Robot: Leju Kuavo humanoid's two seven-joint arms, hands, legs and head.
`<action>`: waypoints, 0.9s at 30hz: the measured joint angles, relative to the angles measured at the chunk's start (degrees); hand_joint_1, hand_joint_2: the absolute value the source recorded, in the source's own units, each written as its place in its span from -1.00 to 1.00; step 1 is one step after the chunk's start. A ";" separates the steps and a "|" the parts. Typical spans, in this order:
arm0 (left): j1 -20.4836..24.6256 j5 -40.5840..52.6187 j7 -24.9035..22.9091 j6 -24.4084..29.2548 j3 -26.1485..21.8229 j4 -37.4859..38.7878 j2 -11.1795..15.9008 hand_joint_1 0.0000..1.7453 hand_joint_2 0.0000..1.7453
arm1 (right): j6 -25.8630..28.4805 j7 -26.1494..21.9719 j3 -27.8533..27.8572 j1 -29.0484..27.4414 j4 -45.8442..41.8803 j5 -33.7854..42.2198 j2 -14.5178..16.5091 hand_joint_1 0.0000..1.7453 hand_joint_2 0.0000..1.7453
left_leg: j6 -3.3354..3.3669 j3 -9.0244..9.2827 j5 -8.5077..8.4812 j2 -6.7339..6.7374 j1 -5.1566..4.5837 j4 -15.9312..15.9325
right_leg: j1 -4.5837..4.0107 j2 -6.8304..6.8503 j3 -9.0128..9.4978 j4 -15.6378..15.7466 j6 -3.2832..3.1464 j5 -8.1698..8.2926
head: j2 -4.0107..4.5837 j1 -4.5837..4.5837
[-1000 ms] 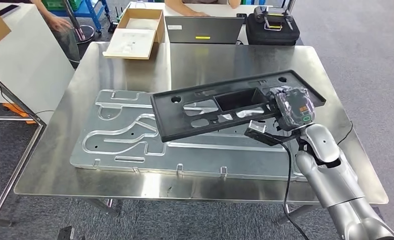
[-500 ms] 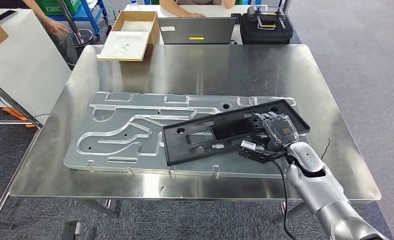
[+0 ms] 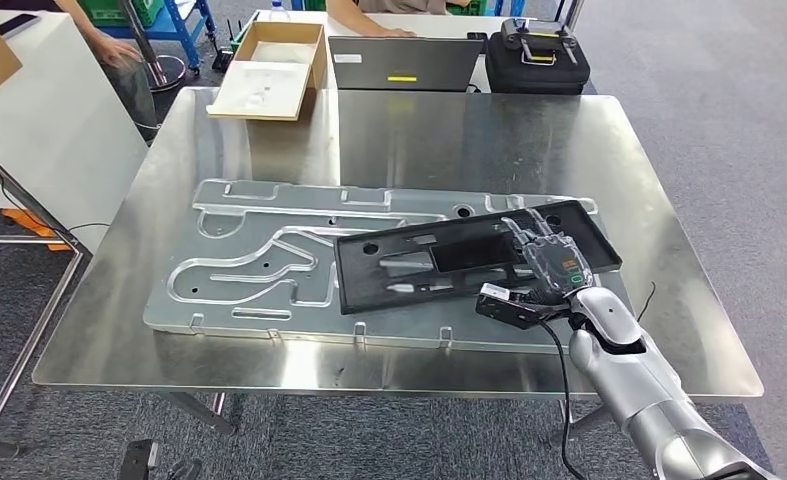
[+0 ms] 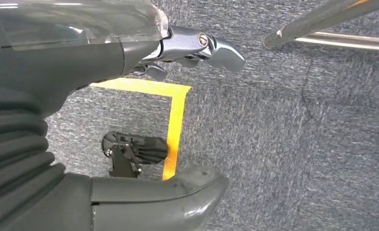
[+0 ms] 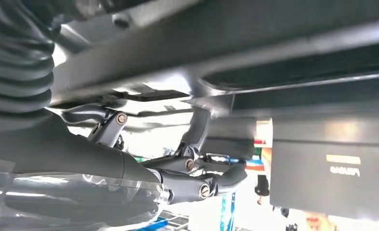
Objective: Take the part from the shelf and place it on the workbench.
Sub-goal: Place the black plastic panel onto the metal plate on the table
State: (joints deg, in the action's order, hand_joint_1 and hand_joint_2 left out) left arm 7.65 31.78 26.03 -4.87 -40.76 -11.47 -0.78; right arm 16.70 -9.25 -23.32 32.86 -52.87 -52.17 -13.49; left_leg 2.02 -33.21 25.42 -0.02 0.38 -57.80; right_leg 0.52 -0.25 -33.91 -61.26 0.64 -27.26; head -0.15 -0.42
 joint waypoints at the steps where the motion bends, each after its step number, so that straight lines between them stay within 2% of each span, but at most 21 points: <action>1: 0.07 0.00 0.09 0.08 0.00 -0.01 -0.04 -1.00 -1.00 | 0.15 -0.25 0.01 0.05 -0.27 0.71 0.02 -1.00 -1.00 | -0.25 -0.03 -0.01 -0.01 -0.03 -0.06 | -0.20 0.03 0.99 2.06 -0.29 0.45 | 0.00 0.00; 3: 0.18 0.00 0.15 0.11 -0.01 -0.02 -0.09 -1.00 -1.00 | 0.29 -1.76 0.26 -0.32 -1.50 3.61 0.07 -1.00 -1.00 | -0.90 -0.12 -0.14 -0.07 0.02 -0.02 | -0.48 0.11 1.20 2.91 -0.66 0.55 | 0.00 0.00; 4: 0.19 0.00 0.18 0.11 -0.01 -0.03 -0.08 -1.00 -1.00 | 0.27 -2.96 0.55 -0.81 -2.60 5.68 0.12 -1.00 -1.00 | -1.21 -0.20 -0.06 -0.11 0.11 -0.05 | -0.36 0.19 1.27 3.17 -0.91 0.73 | 0.00 0.00; 6: 0.17 0.03 0.25 0.10 -0.01 -0.05 -0.06 -1.00 -1.00 | 0.42 -5.52 1.54 -2.38 -6.05 10.22 0.33 -1.00 -1.00 | -1.84 -1.03 1.60 -0.17 0.19 -2.05 | 0.00 0.41 1.47 3.80 -1.55 1.18 | 0.00 0.00; 7: 0.14 0.06 0.28 0.10 -0.01 -0.07 -0.04 -1.00 -1.00 | 0.53 -6.42 2.05 -3.32 -8.05 11.99 0.47 -1.00 -1.00 | -2.11 -2.16 3.34 -0.17 0.27 -4.73 | 0.18 0.51 1.51 4.01 -1.77 1.33 | 0.00 0.00; 9: 0.04 0.10 0.29 0.09 -0.01 -0.07 -0.04 -1.00 -1.00 | 0.62 -7.34 2.86 -5.12 -11.70 14.10 0.72 -1.00 -1.00 | -2.60 -5.41 7.16 -0.16 0.39 -12.41 | 0.17 0.52 1.37 4.02 -1.93 1.38 | 0.00 0.00; 10: -0.02 0.10 0.29 0.09 -0.01 -0.07 -0.03 -1.00 -1.00 | 0.59 -7.46 3.11 -5.95 -13.15 14.43 0.83 -1.00 -1.00 | -2.76 -6.70 8.07 -0.15 0.44 -15.32 | 0.18 0.47 1.32 3.97 -1.94 1.37 | 0.00 0.00; 11: -0.05 0.10 0.29 0.08 -0.01 -0.07 -0.03 -1.00 -1.00 | 0.56 -7.51 3.31 -6.70 -14.45 14.54 0.91 -1.00 -1.00 | -2.86 -7.11 7.85 -0.15 0.47 -16.27 | 0.20 0.41 1.30 3.89 -1.92 1.34 | 0.00 0.00; 12: -0.05 0.11 0.29 0.08 -0.01 -0.07 -0.03 -1.00 -1.00 | 0.54 -7.56 3.45 -7.35 -15.57 14.57 0.95 -1.00 -1.00 | -2.89 -6.33 6.43 -0.14 0.52 -14.65 | 0.23 0.35 1.32 3.78 -1.85 1.28 | 0.00 0.00; 14: 0.02 0.12 0.30 0.07 -0.01 -0.08 -0.02 -1.00 -1.00 | 0.52 -7.65 3.69 -8.29 -17.42 14.59 0.98 -1.00 -1.00 | -2.83 -2.64 2.56 -0.12 0.64 -6.92 | 0.28 0.25 1.30 3.43 -1.52 1.02 | 0.00 0.00; 15: 0.07 0.13 0.32 0.07 -0.01 -0.08 -0.02 -1.00 -1.00 | 0.51 -7.69 3.83 -8.57 -18.07 14.62 0.99 -1.00 -1.00 | -2.67 -1.02 1.35 -0.14 0.58 -3.39 | 0.19 0.20 1.14 3.15 -1.26 0.87 | 0.00 0.01; 16: 0.08 0.15 0.33 0.07 -0.01 -0.09 -0.02 -1.00 -1.00 | 0.51 -7.69 3.99 -8.80 -18.61 14.66 1.00 -1.00 -1.00 | -2.44 -0.13 0.87 -0.18 0.51 -1.32 | 0.08 0.16 0.93 2.94 -0.97 0.80 | 0.00 0.01; 19: 0.01 0.17 0.39 0.07 -0.01 -0.09 -0.03 -1.00 -1.00 | 0.53 -7.69 4.35 -9.45 -19.70 14.70 1.02 -1.00 -1.00 | -1.36 0.03 0.74 -0.26 0.32 -0.36 | -0.04 0.09 0.52 2.80 -0.09 0.84 | 0.00 0.00; 21: 0.11 0.17 0.43 0.07 -0.01 -0.09 -0.03 -1.00 -1.00 | 0.53 -7.75 4.45 -9.77 -20.20 14.70 1.02 -1.00 -1.00 | -0.48 0.10 0.37 -0.20 0.42 0.06 | 0.15 0.11 -0.11 1.13 0.42 -0.53 | 0.00 0.01; 23: 0.21 0.17 0.46 0.07 -0.01 -0.09 -0.03 -1.00 -1.00 | 0.52 -7.83 4.59 -9.98 -20.46 14.70 1.02 -1.00 -1.00 | 0.09 0.06 0.17 -0.16 0.41 0.26 | 0.26 0.14 -2.69 -4.79 0.77 -3.97 | 0.00 0.01; 24: 0.20 0.17 0.46 0.07 -0.02 -0.09 -0.03 -1.00 -1.00 | 0.51 -7.84 4.66 -10.12 -20.50 14.71 1.02 -1.00 -1.00 | 0.21 -0.02 0.15 -0.16 0.34 0.24 | 0.27 0.14 -4.54 -8.75 0.89 -5.76 | 0.00 0.01; 25: 0.17 0.17 0.46 0.07 -0.03 -0.09 -0.03 -1.00 -1.00 | 0.51 -7.83 4.71 -10.33 -20.53 14.74 1.03 -1.00 -1.00 | 0.23 -0.06 0.15 -0.16 0.26 0.22 | 0.28 0.15 -6.10 -11.99 0.96 -6.85 | 0.00 0.01; 26: 0.15 0.17 0.46 0.07 -0.04 -0.09 -0.03 -1.00 -1.00 | 0.50 -7.82 4.74 -10.54 -20.53 14.77 1.03 -1.00 -1.00 | 0.23 -0.08 0.15 -0.18 0.18 0.19 | 0.28 0.15 -6.90 -13.56 0.95 -6.94 | 0.00 0.01; 27: 0.15 0.18 0.46 0.07 -0.05 -0.09 -0.03 -1.00 -1.00 | 0.50 -7.81 4.75 -10.69 -20.54 14.80 1.03 -1.00 -1.00 | 0.22 -0.06 0.16 -0.21 0.12 0.15 | 0.26 0.15 -6.65 -12.91 0.84 -5.92 | 0.00 0.01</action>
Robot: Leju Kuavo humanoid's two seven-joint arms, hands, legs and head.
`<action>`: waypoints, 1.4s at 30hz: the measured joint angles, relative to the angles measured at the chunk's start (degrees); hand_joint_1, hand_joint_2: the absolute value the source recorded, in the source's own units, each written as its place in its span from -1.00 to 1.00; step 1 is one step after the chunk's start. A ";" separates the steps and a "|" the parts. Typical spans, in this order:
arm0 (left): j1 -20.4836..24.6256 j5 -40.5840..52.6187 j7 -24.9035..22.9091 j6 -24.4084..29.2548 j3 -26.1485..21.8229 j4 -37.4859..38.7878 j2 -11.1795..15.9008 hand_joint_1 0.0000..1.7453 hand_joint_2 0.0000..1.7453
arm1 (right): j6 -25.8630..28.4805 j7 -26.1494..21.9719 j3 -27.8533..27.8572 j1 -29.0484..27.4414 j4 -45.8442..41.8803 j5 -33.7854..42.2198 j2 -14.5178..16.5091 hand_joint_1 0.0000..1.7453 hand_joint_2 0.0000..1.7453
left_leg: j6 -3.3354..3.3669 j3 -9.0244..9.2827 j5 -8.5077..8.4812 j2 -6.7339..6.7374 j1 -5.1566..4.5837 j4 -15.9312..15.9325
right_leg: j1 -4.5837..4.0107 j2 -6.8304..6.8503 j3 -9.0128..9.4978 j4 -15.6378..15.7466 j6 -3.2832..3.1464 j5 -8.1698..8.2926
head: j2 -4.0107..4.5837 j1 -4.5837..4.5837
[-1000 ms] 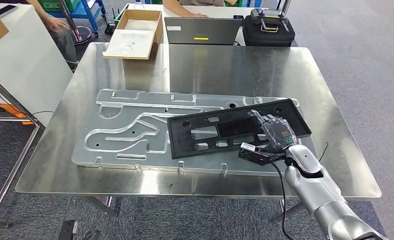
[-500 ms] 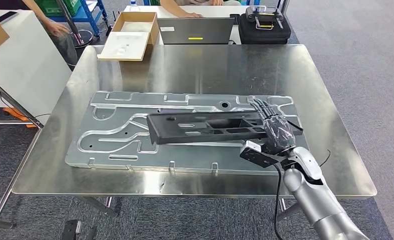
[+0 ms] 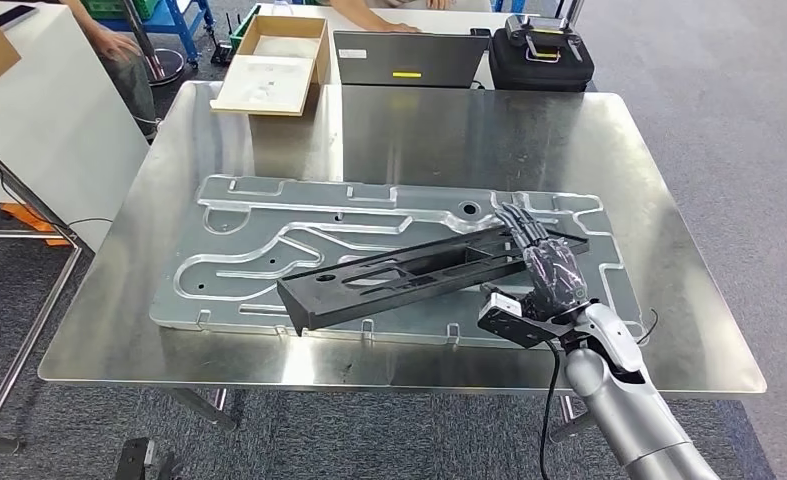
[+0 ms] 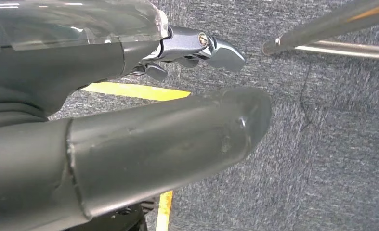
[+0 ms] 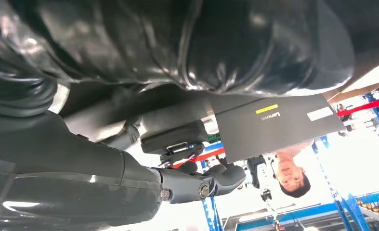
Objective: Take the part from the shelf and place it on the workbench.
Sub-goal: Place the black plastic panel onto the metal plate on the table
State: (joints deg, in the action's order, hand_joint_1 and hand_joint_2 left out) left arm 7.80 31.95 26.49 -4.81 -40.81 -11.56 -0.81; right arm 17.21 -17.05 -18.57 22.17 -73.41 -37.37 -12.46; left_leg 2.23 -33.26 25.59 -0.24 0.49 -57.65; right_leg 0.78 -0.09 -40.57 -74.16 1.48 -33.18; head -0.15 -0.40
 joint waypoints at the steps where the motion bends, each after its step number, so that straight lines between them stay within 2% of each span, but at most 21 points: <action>1: 0.02 0.00 0.00 0.00 0.00 0.00 0.00 -1.00 -1.00 | 0.01 0.01 0.03 -0.08 -0.07 0.03 0.00 -1.00 -1.00 | -0.04 0.06 0.03 -0.03 -0.07 -0.04 | -0.03 0.00 1.35 2.91 -0.21 1.93 | 0.00 0.00; 4: 0.10 0.00 0.00 0.00 0.00 0.00 -0.09 -1.00 -1.00 | 0.02 0.01 0.15 0.05 -0.43 0.08 -0.01 -1.00 -1.00 | -0.36 0.01 0.13 -0.08 -0.33 -0.19 | -0.45 0.02 6.38 13.84 -1.21 6.50 | 0.00 -0.01; 6: 0.10 0.00 0.00 0.00 0.00 0.00 -0.16 -1.00 -1.00 | 0.02 0.02 0.19 0.06 -0.59 0.11 0.00 -1.00 -1.00 | -0.81 -0.24 0.09 -0.08 -0.40 -0.22 | -0.82 0.01 6.91 15.50 -1.56 6.66 | 0.00 -0.01; 9: 0.11 0.00 0.00 -0.01 0.01 -0.01 -0.13 -1.00 -1.00 | 0.02 0.03 0.21 0.04 -0.82 0.14 0.01 -1.00 -1.00 | -1.71 -0.60 0.98 -0.08 -0.43 -1.17 | -0.37 0.06 7.07 16.12 -2.32 7.10 | 0.00 -0.01; 11: 0.15 0.00 0.00 -0.03 0.02 -0.02 -0.07 -1.00 -1.00 | 0.01 0.03 0.21 0.06 -0.93 0.14 0.03 -1.00 -1.00 | -2.23 -2.75 4.12 -0.05 -0.26 -6.27 | -0.09 0.21 7.29 16.48 -2.79 7.32 | 0.00 -0.01; 13: 0.07 0.00 0.00 -0.04 0.02 -0.02 -0.03 -1.00 -1.00 | 0.00 0.03 0.21 -0.04 -0.95 0.14 0.07 -1.00 -1.00 | -2.67 -6.23 7.52 -0.03 -0.06 -13.89 | -0.12 0.25 7.22 16.42 -2.90 7.32 | 0.00 -0.01; 14: -0.01 0.00 0.00 -0.04 0.02 -0.02 -0.02 -1.00 -1.00 | -0.01 0.03 0.21 -0.11 -0.95 0.14 0.09 -1.00 -1.00 | -2.81 -7.31 8.02 -0.03 0.01 -16.12 | -0.14 0.25 7.18 16.35 -2.92 7.31 | 0.00 -0.01; 15: -0.06 0.00 0.00 -0.04 0.02 -0.02 -0.02 -1.00 -1.00 | -0.01 0.03 0.21 -0.16 -0.95 0.13 0.11 -1.00 -1.00 | -2.88 -7.37 7.36 -0.02 0.06 -16.19 | -0.15 0.24 7.15 16.24 -2.91 7.27 | 0.00 -0.01; 16: -0.08 0.00 0.00 -0.04 0.02 -0.02 -0.02 -1.00 -1.00 | -0.01 0.03 0.21 -0.18 -0.95 0.13 0.13 -1.00 -1.00 | -2.87 -6.27 5.67 -0.01 0.10 -13.89 | -0.14 0.21 7.16 16.10 -2.88 7.19 | 0.00 -0.01; 17: -0.06 0.00 0.00 -0.04 0.02 -0.02 -0.01 -1.00 -1.00 | -0.01 0.03 0.21 -0.18 -0.95 0.13 0.14 -1.00 -1.00 | -2.76 -4.24 3.49 0.01 0.13 -9.75 | -0.13 0.18 7.19 15.90 -2.79 7.06 | 0.00 -0.01; 19: 0.08 -0.01 0.00 -0.04 0.02 -0.02 0.00 -1.00 -1.00 | -0.01 0.03 0.21 -0.15 -0.96 0.13 0.16 -1.00 -1.00 | -2.38 -0.62 1.01 -0.01 -0.02 -2.61 | -0.31 0.13 7.11 15.50 -2.41 6.78 | 0.00 -0.01; 20: 0.11 -0.01 0.00 -0.04 0.02 -0.02 0.00 -1.00 -1.00 | -0.01 0.03 0.21 -0.15 -0.97 0.13 0.18 -1.00 -1.00 | -2.15 0.22 0.71 -0.04 -0.11 -0.86 | -0.39 0.11 7.01 15.36 -2.17 6.71 | 0.00 -0.01; 24: 0.08 0.00 0.01 -0.04 0.00 -0.02 0.00 -1.00 -1.00 | 0.01 0.03 0.23 -0.14 -1.07 0.13 0.26 -1.00 -1.00 | -0.91 0.35 0.35 -0.03 -0.03 0.02 | -0.32 0.08 6.64 14.77 -1.04 6.20 | 0.00 -0.01; 26: 0.15 0.00 0.01 -0.04 0.00 -0.02 0.00 -1.00 -1.00 | 0.02 0.03 0.26 -0.10 -1.14 0.13 0.26 -1.00 -1.00 | -0.29 0.42 -0.01 0.08 0.18 0.47 | -0.11 0.07 4.86 10.64 -0.47 3.46 | 0.00 -0.01; 28: 0.16 0.00 0.01 -0.04 0.00 -0.02 0.00 -1.00 -1.00 | 0.01 0.04 0.28 -0.25 -1.11 0.13 0.26 -1.00 -1.00 | -0.09 0.30 -0.05 0.12 0.15 0.48 | 0.02 0.08 1.34 3.08 -0.01 -0.13 | 0.00 -0.01; 30: 0.11 0.00 0.01 -0.04 0.00 -0.02 0.00 -1.00 -1.00 | 0.00 0.05 0.30 -0.47 -1.10 0.13 0.26 -1.00 -1.00 | -0.10 0.27 -0.04 0.10 0.14 0.43 | 0.15 0.08 -0.54 -0.63 0.23 -0.61 | 0.00 0.00; 31: 0.10 0.00 0.01 -0.04 0.00 -0.02 0.00 -1.00 -1.00 | 0.00 0.05 0.30 -0.49 -1.10 0.13 0.26 -1.00 -1.00 | -0.16 0.34 0.01 0.08 0.14 0.38 | 0.22 0.09 0.12 0.85 0.25 0.84 | 0.00 -0.01; 34: 0.14 -0.44 0.47 -0.13 -0.01 -0.02 -0.02 -1.00 -1.00 | 1.57 -1.68 0.72 -1.12 -1.90 -0.51 0.60 -1.00 -1.00 | -0.65 0.56 0.38 -0.05 0.03 -0.05 | 0.27 0.09 5.28 11.85 -0.17 6.11 | 0.00 0.00; 36: -0.38 -1.56 2.21 -0.44 -0.22 -0.02 -0.08 -1.00 -1.00 | 8.56 -8.97 3.75 -6.71 -8.76 0.21 1.86 -1.00 -1.00 | -1.15 0.41 0.59 -0.39 -0.12 -0.30 | -0.09 0.28 6.66 14.97 -0.79 6.39 | 0.00 -0.01; 39: -2.66 -2.63 4.88 -0.79 -0.89 -0.02 -0.08 -1.00 -1.00 | 21.64 -20.31 14.67 -19.68 -26.40 5.42 5.19 -1.00 -1.00 | -2.04 0.30 1.49 -0.81 -0.04 -0.68 | -0.06 0.78 7.08 15.28 -1.82 6.09 | 0.00 -0.02; 42: -3.85 -2.98 5.61 -0.78 -1.49 -0.02 -0.07 -1.00 -1.00 | 23.22 -21.13 25.07 -26.28 -36.88 7.16 7.74 -1.00 -1.00 | -2.74 -2.59 6.30 -0.20 0.21 -8.16 | 0.05 0.76 7.38 15.54 -2.79 6.02 | 0.00 -0.01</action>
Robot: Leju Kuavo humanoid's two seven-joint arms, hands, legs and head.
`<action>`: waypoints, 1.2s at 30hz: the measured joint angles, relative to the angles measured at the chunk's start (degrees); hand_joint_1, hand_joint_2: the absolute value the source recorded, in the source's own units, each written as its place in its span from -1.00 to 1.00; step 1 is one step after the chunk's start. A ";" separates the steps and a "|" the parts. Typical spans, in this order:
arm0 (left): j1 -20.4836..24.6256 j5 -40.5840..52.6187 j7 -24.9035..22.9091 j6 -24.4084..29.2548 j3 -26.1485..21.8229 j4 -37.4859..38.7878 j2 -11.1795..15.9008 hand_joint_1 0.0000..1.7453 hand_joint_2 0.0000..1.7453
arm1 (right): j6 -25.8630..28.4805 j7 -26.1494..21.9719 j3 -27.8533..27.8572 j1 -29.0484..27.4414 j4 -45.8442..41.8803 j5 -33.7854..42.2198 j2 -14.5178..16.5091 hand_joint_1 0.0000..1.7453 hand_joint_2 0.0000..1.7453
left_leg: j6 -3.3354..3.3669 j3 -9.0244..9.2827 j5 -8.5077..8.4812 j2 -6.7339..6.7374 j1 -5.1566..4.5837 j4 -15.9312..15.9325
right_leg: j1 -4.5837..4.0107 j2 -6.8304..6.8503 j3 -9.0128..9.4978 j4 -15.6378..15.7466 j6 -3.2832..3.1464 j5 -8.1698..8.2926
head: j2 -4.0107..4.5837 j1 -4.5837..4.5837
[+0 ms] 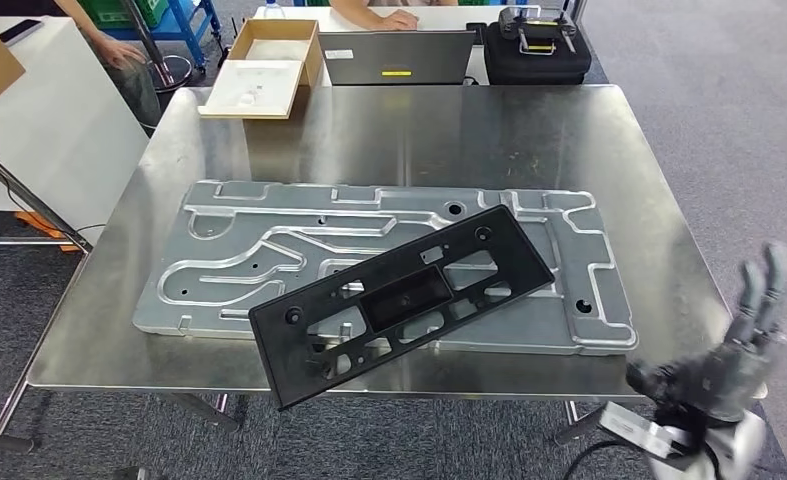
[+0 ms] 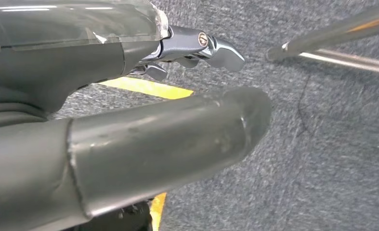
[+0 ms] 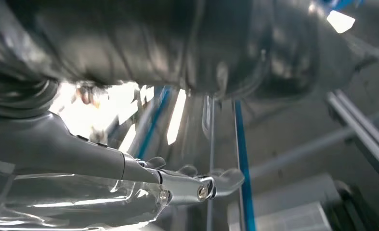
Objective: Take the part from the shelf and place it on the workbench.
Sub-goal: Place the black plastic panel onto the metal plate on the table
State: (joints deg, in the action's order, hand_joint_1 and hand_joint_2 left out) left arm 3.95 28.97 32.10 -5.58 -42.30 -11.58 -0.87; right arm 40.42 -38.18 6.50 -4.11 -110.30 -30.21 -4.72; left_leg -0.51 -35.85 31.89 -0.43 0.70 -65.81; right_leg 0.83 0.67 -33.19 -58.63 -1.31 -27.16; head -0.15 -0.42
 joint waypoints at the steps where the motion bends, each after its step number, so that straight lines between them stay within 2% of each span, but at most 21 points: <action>1: -0.09 -0.13 0.15 0.05 -0.20 0.00 0.01 -1.00 -1.00 | -0.13 -0.04 2.57 -1.64 -3.00 -0.03 1.02 -1.00 -1.00 | -0.12 -1.72 1.91 0.07 0.06 -4.00 | -0.09 0.00 0.01 -0.02 -0.19 -0.05 | 0.00 -0.01; 2: -0.22 -0.24 0.31 0.13 -0.37 0.00 0.01 -1.00 -1.00 | -0.21 -0.07 4.92 -3.20 -5.83 0.18 2.26 -1.00 -1.00 | -0.17 -3.10 3.09 0.08 0.09 -7.19 | -0.20 -0.01 0.03 -0.06 -0.26 -0.10 | 0.00 -0.01; 3: -0.42 -0.32 0.50 0.23 -0.54 0.00 0.00 -1.00 -1.00 | -0.24 -0.08 7.37 -4.68 -8.45 0.65 3.52 -1.00 -1.00 | -0.13 -3.65 3.22 0.08 0.09 -8.60 | -0.28 -0.04 0.08 -0.09 -0.30 -0.13 | 0.00 -0.01; 4: -0.72 -0.37 0.72 0.36 -0.74 0.00 0.00 -1.00 -1.00 | -0.25 -0.09 9.92 -6.12 -10.80 1.34 4.56 -1.00 -1.00 | 0.02 -3.10 2.23 0.08 0.07 -7.69 | -0.37 -0.10 0.14 -0.12 -0.31 -0.16 | 0.00 -0.02; 6: -1.29 -0.48 1.19 0.62 -1.23 0.00 0.07 -1.00 -1.00 | -0.25 -0.09 14.85 -8.65 -14.91 2.88 6.16 -1.00 -1.00 | 0.63 0.71 -1.43 0.06 0.02 -0.37 | -0.52 -0.29 0.34 -0.15 -0.24 -0.24 | 0.00 -0.01; 8: -1.57 -0.56 1.54 0.82 -1.71 0.00 0.24 -1.00 -1.00 | -0.27 -0.09 18.98 -10.76 -18.05 4.14 7.53 -1.00 -1.00 | 1.14 4.13 -3.41 0.07 -0.22 6.39 | -0.76 -0.47 0.38 -0.25 0.11 -0.31 | 0.00 0.00; 12: -1.81 -0.60 1.82 0.90 -2.31 0.00 0.33 -1.00 -1.00 | -0.40 -0.09 24.34 -13.29 -21.82 4.98 9.24 -1.00 -1.00 | 1.84 5.03 -3.82 0.15 -0.38 8.43 | -0.67 -0.66 0.33 -0.42 1.39 -0.41 | 0.00 0.00; 14: -1.82 -0.60 1.85 0.91 -2.54 0.00 0.33 -1.00 -1.00 | -0.48 -0.09 25.80 -13.91 -22.92 5.03 9.62 -1.00 -1.00 | 2.45 5.25 -4.32 0.33 -0.09 8.94 | -0.57 -0.69 -0.78 -3.35 2.00 -2.68 | 0.00 0.01; 16: -1.85 -0.60 1.86 0.91 -2.74 0.00 0.32 -1.00 -1.00 | -0.50 -0.09 26.81 -14.39 -23.58 5.06 9.91 -1.00 -1.00 | 2.72 5.13 -4.49 0.52 -0.07 8.99 | -0.30 -0.70 -3.78 -10.38 2.48 -6.84 | 0.00 0.01; 17: -1.89 -0.60 1.86 0.91 -2.81 0.00 0.31 -1.00 -1.00 | -0.50 -0.09 27.16 -14.60 -23.76 5.06 10.05 -1.00 -1.00 | 2.73 5.06 -4.50 0.59 -0.09 8.97 | -0.18 -0.69 -5.30 -13.92 2.67 -8.36 | 0.00 0.01; 18: -1.92 -0.60 1.86 0.91 -2.84 0.00 0.31 -1.00 -1.00 | -0.49 -0.09 27.44 -14.79 -23.88 5.07 10.18 -1.00 -1.00 | 2.73 5.03 -4.50 0.65 -0.09 8.93 | -0.07 -0.69 -6.08 -15.91 2.81 -8.81 | 0.00 0.00; 19: -1.95 -0.60 1.86 0.91 -2.85 0.00 0.30 -1.00 -1.00 | -0.49 -0.09 27.67 -14.93 -24.00 5.07 10.27 -1.00 -1.00 | 2.70 5.05 -4.49 0.68 -0.08 8.88 | 0.05 -0.68 -5.79 -15.70 2.92 -8.06 | 0.00 0.00; 20: -1.96 -0.60 1.86 0.91 -2.85 0.00 0.29 -1.00 -1.00 | -0.49 -0.09 27.86 -15.01 -24.13 5.07 10.35 -1.00 -1.00 | 2.63 5.13 -4.45 0.68 -0.06 8.81 | 0.19 -0.66 -4.30 -13.06 2.96 -6.29 | 0.00 0.00; 22: -1.95 -0.60 1.86 0.90 -2.86 0.00 0.26 -1.00 -1.00 | -0.49 -0.09 28.13 -15.07 -24.44 5.07 10.46 -1.00 -1.00 | 2.27 5.27 -4.22 0.64 -0.14 8.53 | 0.33 -0.66 -0.05 -4.87 2.84 -2.75 | 0.00 0.01; 24: -1.93 -0.60 1.86 0.90 -2.86 0.00 0.25 -1.00 -1.00 | -0.49 -0.09 28.36 -15.18 -24.73 5.07 10.58 -1.00 -1.00 | 1.71 5.21 -4.04 0.60 -0.35 8.27 | 0.14 -0.73 1.98 -0.46 2.37 -1.58 | 0.00 0.00; 27: -1.91 -0.60 1.86 0.91 -2.86 0.00 0.27 -1.00 -1.00 | -0.49 -0.09 28.62 -15.32 -24.97 5.07 10.76 -1.00 -1.00 | 0.76 5.14 -3.86 0.58 -0.30 8.10 | 0.01 -0.80 1.90 -0.08 1.37 -1.45 | 0.00 0.00; 29: -1.86 -0.59 1.87 0.89 -2.86 0.00 0.28 -1.00 -1.00 | -0.50 -0.09 28.73 -15.32 -25.17 5.18 10.83 -1.00 -1.00 | 0.20 4.03 -1.90 0.56 -0.13 5.50 | 0.18 -0.71 1.93 0.27 0.57 -1.17 | 0.00 -0.01; 32: -1.87 -0.60 1.94 0.86 -2.99 0.00 0.32 -1.00 -1.00 | -0.50 -0.09 29.18 -15.31 -25.25 5.87 11.07 -1.00 -1.00 | -0.26 -0.95 3.62 0.56 -0.04 -5.49 | 0.07 -0.56 1.75 0.29 0.11 -1.06 | 0.00 -0.01; 33: -1.90 -0.59 2.00 0.86 -3.08 0.00 0.33 -1.00 -1.00 | -0.50 -0.09 29.43 -15.32 -25.21 6.08 11.17 -1.00 -1.00 | -0.30 -2.16 4.31 0.56 -0.03 -8.13 | 0.00 -0.54 1.72 0.24 0.08 -1.07 | 0.00 -0.01; 34: -1.92 -0.58 2.09 0.86 -3.18 0.00 0.33 -1.00 -1.00 | -0.50 -0.09 29.65 -15.37 -25.15 6.18 11.23 -1.00 -1.00 | -0.25 -2.33 3.76 0.56 -0.04 -8.54 | -0.06 -0.55 1.73 0.17 0.04 -1.09 | 0.00 0.00; 36: -1.89 -0.46 2.28 0.86 -3.37 0.00 0.35 -1.00 -1.00 | -0.51 -0.09 29.89 -15.73 -24.91 5.85 11.29 -1.00 -1.00 | 0.13 0.44 -0.02 0.55 -0.06 -2.86 | -0.14 -0.60 1.87 0.05 0.02 -1.18 | 0.00 -0.01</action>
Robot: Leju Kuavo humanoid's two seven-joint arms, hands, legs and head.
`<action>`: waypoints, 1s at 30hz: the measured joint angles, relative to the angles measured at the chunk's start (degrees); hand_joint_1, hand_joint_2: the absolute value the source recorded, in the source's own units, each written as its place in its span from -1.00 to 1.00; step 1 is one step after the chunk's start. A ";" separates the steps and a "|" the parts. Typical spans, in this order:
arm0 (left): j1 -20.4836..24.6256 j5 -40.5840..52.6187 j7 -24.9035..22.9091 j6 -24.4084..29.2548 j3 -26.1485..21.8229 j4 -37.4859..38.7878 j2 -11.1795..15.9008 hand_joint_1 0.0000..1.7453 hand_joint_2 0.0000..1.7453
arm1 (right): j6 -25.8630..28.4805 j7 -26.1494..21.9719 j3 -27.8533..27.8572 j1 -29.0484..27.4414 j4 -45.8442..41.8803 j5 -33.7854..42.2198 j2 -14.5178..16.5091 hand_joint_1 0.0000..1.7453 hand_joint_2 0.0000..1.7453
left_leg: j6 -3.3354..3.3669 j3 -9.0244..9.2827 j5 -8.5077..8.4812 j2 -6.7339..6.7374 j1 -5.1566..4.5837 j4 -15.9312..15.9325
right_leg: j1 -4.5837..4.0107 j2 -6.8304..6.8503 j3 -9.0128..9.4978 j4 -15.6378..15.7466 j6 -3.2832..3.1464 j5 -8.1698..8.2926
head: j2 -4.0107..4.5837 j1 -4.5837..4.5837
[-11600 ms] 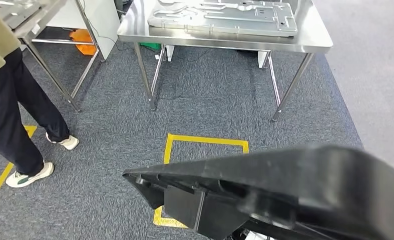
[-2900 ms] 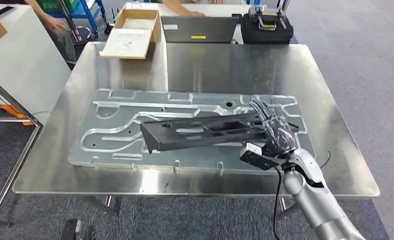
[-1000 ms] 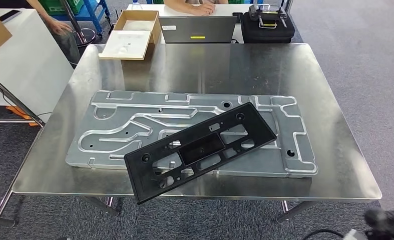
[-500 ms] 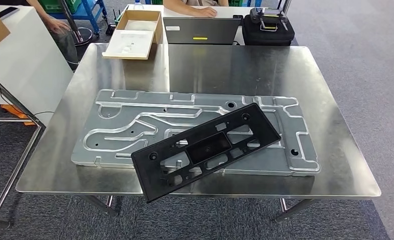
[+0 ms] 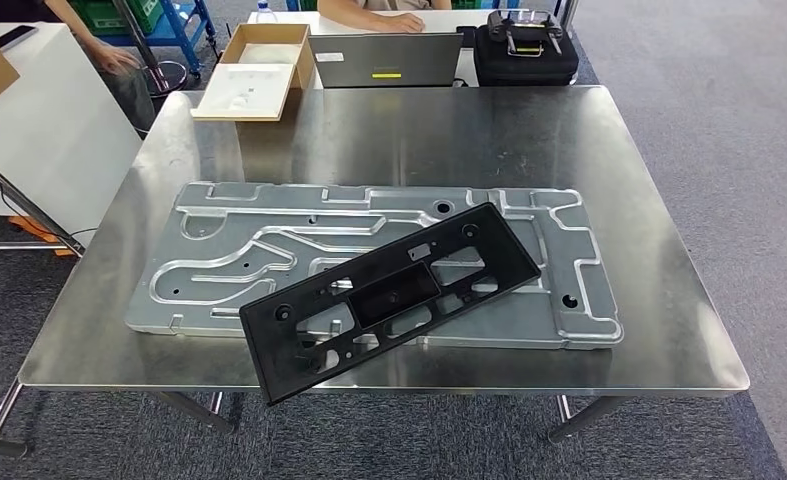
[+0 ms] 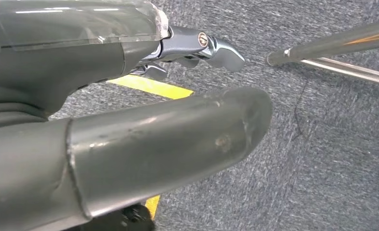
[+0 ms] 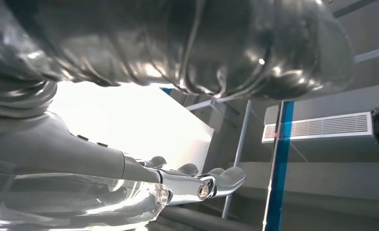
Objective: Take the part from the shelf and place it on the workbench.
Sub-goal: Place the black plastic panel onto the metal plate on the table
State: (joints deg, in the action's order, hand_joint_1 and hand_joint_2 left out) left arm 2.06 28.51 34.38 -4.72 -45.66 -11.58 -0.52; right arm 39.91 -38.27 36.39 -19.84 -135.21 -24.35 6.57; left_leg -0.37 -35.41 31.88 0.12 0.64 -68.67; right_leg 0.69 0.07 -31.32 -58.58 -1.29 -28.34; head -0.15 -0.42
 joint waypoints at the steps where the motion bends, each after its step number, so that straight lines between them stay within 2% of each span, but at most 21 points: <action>1: 0.04 0.07 0.05 -0.01 -0.14 0.00 0.02 -1.00 -1.00 | 0.00 0.00 0.03 -0.35 0.20 -0.46 0.05 -1.00 -1.00 | 0.30 2.07 -1.79 -0.02 -0.07 4.23 | -0.07 -0.03 0.07 -0.07 0.05 -0.04 | 0.00 0.00; 3: 0.15 0.14 0.04 -0.03 -0.54 0.00 0.03 -1.00 -1.00 | 0.00 0.00 0.01 -1.18 0.89 -1.90 0.35 -1.00 -1.00 | 0.76 4.66 -3.58 -0.08 -0.30 9.82 | -0.26 -0.08 -0.04 -0.25 0.41 0.01 | 0.00 0.01; 5: 0.17 0.08 -0.11 -0.01 -1.00 0.00 0.00 -1.00 -1.00 | -0.46 0.06 -0.01 -2.01 2.19 -3.60 1.07 -1.00 -1.00 | 1.08 4.89 -3.79 -0.15 -0.44 10.85 | -0.38 -0.09 -0.22 -0.23 0.98 0.29 | 0.00 0.00; 7: 0.10 -0.23 -0.55 0.30 -1.47 0.01 -0.19 -1.00 -1.00 | -4.06 0.93 0.64 -2.14 5.52 -6.24 2.34 -1.00 -1.00 | 1.68 4.73 -4.45 -0.05 -0.14 11.33 | -0.39 -0.10 -0.32 -0.31 1.65 -0.09 | 0.00 0.00; 8: 0.05 -0.48 -0.85 0.59 -1.84 0.01 -0.36 -1.00 -1.00 | -7.20 1.25 1.92 -1.21 9.32 -8.11 3.14 -1.00 -1.00 | 2.07 4.59 -4.86 0.09 0.03 11.66 | -0.39 -0.11 -0.74 -1.31 2.02 -1.25 | 0.00 0.01; 9: 0.02 -0.71 -1.14 0.89 -2.25 0.02 -0.59 -1.00 -1.00 | -10.31 1.28 4.16 0.42 14.91 -10.32 3.85 -1.00 -1.00 | 2.43 4.32 -5.26 0.27 0.14 11.88 | -0.26 -0.10 -1.61 -3.46 2.39 -3.15 | 0.00 0.01; 11: -0.05 -0.91 -1.49 1.33 -3.07 0.02 -1.12 -1.00 -1.00 | -13.49 0.47 10.11 3.29 27.62 -14.10 4.84 -1.00 -1.00 | 2.99 3.34 -5.89 0.28 -0.09 11.88 | 0.21 -0.05 -4.24 -10.51 3.01 -7.68 | 0.00 0.02; 12: -0.19 -0.91 -1.55 1.44 -3.38 0.01 -1.36 -1.00 -1.00 | -13.42 0.17 12.83 4.02 33.20 -15.68 5.05 -1.00 -1.00 | 3.10 2.78 -6.17 0.11 -0.26 11.77 | 0.42 -0.04 -5.18 -13.59 3.21 -9.08 | 0.00 0.02; 13: -0.41 -0.91 -1.56 1.57 -3.66 0.01 -1.56 -1.00 -1.00 | -12.84 0.10 14.81 4.41 37.63 -16.95 5.19 -1.00 -1.00 | 3.11 2.27 -6.42 -0.09 -0.41 11.63 | 0.55 -0.06 -5.34 -15.10 3.32 -9.41 | 0.00 0.02; 14: -0.67 -0.91 -1.57 1.64 -3.89 0.02 -1.70 -1.00 -1.00 | -12.22 0.08 16.08 5.16 41.27 -18.05 5.22 -1.00 -1.00 | 2.99 1.84 -6.63 -0.22 -0.49 11.45 | 0.61 -0.06 -4.34 -14.26 3.36 -8.58 | 0.00 0.01; 15: -0.84 -0.92 -1.59 1.71 -4.15 0.02 -1.76 -1.00 -1.00 | -11.45 0.18 17.32 6.24 45.81 -19.47 5.20 -1.00 -1.00 | 2.82 1.46 -6.81 -0.19 -0.49 11.22 | 0.61 -0.05 -2.32 -11.38 3.34 -6.97 | 0.00 0.01; 17: -0.80 -0.88 -1.59 1.75 -4.78 0.01 -1.93 -1.00 -1.00 | -9.84 1.77 20.05 9.31 56.85 -24.29 4.86 -1.00 -1.00 | 2.37 0.95 -7.14 0.02 -0.45 10.75 | 0.51 -0.05 2.76 -3.16 2.98 -4.31 | 0.00 0.01; 19: -0.62 -0.83 -1.57 1.75 -5.50 0.00 -2.10 -1.00 -1.00 | -8.55 5.14 23.71 11.74 68.61 -31.20 4.37 -1.00 -1.00 | 1.75 0.84 -7.57 -0.01 -0.45 10.51 | 0.17 -0.09 5.03 0.91 2.29 -3.52 | 0.00 0.02; 21: -0.73 -0.80 -1.55 1.75 -5.99 0.00 -2.20 -1.00 -1.00 | -8.08 7.44 26.19 12.62 75.91 -35.16 4.12 -1.00 -1.00 | 0.97 0.75 -8.20 -0.21 -0.53 10.61 | 0.03 -0.14 4.62 1.02 1.50 -2.97 | 0.00 0.02; 23: -0.96 -0.79 -1.56 1.75 -6.40 0.01 -2.26 -1.00 -1.00 | -7.90 7.91 27.39 13.45 80.88 -35.94 3.97 -1.00 -1.00 | 0.28 0.07 -7.17 -0.26 -0.41 9.82 | 0.21 -0.16 3.75 1.24 0.58 -2.06 | 0.00 0.01; 24: -1.01 -0.79 -1.57 1.75 -6.55 0.01 -2.28 -1.00 -1.00 | -7.81 8.07 27.88 13.96 83.05 -36.10 3.84 -1.00 -1.00 | 0.03 -0.61 -5.32 -0.25 -0.33 8.25 | 0.29 -0.17 3.16 1.36 0.09 -1.47 | 0.00 0.01; 25: -0.95 -0.77 -1.56 1.75 -6.67 0.01 -2.31 -1.00 -1.00 | -7.53 8.59 28.43 14.42 85.20 -36.71 3.70 -1.00 -1.00 | -0.12 -1.57 -2.49 -0.25 -0.21 5.35 | 0.22 -0.13 2.49 1.37 -0.24 -0.94 | 0.00 0.01; 27: -0.81 -0.61 -1.46 1.74 -6.87 0.00 -2.32 -1.00 -1.00 | -6.30 11.14 29.61 15.14 89.88 -39.28 3.28 -1.00 -1.00 | -0.35 -3.35 2.47 -0.25 -0.16 -1.94 | -0.01 -0.01 1.14 1.29 -0.59 0.05 | 0.00 0.01; 28: -0.78 -0.49 -1.38 1.74 -6.99 0.00 -2.33 -1.00 -1.00 | -5.40 12.98 30.30 15.52 92.60 -41.08 2.97 -1.00 -1.00 | -0.42 -3.56 3.40 -0.24 -0.15 -4.64 | -0.12 0.08 0.44 1.20 -0.60 0.51 | 0.00 0.01; 29: -0.78 -0.34 -1.29 1.73 -7.10 0.00 -2.33 -1.00 -1.00 | -4.57 14.67 31.04 15.91 95.35 -42.67 2.58 -1.00 -1.00 | -0.41 -2.81 2.84 -0.24 -0.14 -5.33 | -0.21 0.14 -0.25 1.04 -0.57 0.94 | 0.00 0.01; 30: -0.76 -0.19 -1.19 1.72 -7.20 0.00 -2.34 -1.00 -1.00 | -3.94 16.08 31.80 16.28 97.96 -43.94 2.19 -1.00 -1.00 | -0.29 -1.08 1.45 -0.24 -0.14 -4.00 | -0.28 0.18 -0.94 0.83 -0.51 1.33 | 0.00 0.01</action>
State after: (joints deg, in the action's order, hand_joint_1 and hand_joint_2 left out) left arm 1.30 28.32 33.19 -3.00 -52.87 -11.58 -2.86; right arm 35.98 -22.19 68.18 -3.56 -37.25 -68.29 8.76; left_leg -0.66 -36.49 33.33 -0.12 0.50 -72.67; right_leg 0.41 0.25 -32.26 -57.74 -1.80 -27.01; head -0.15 -0.41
